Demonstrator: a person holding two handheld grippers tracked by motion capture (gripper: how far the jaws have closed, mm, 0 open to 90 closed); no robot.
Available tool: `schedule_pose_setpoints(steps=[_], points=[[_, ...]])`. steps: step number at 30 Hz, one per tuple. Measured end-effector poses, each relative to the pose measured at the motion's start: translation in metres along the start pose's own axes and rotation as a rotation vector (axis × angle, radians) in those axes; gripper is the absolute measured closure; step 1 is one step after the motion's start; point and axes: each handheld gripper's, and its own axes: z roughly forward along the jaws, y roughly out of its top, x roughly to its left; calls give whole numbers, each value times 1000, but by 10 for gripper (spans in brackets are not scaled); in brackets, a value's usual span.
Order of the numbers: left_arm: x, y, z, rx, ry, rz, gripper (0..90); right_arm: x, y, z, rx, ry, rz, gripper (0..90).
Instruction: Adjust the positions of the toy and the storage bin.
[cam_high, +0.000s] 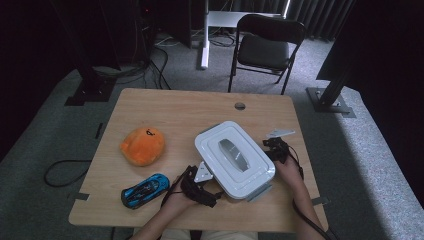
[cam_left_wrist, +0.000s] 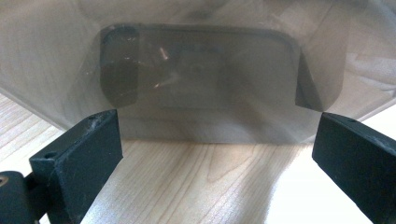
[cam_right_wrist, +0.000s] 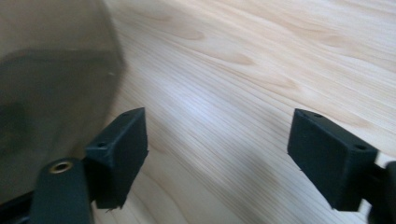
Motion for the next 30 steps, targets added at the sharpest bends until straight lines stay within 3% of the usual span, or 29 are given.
schedule_pose_setpoints(steps=[5,10,12,14,24,30], points=[[3,-9,-2,18,19,-15,23,-9,-9,-23,-32,-52,68,161],[10,-19,-6,37,48,-35,23,-11,-19,-48,-55,-98,106,133],[12,-22,-7,50,46,-40,23,-10,-22,-57,-53,-59,142,127],[12,-25,-6,60,49,-39,23,-6,-23,-64,-53,-53,165,128],[15,-31,-3,117,88,-34,23,5,-14,-105,-139,-60,167,115],[17,-32,-4,122,83,-46,23,16,-3,-128,-198,-35,150,114]])
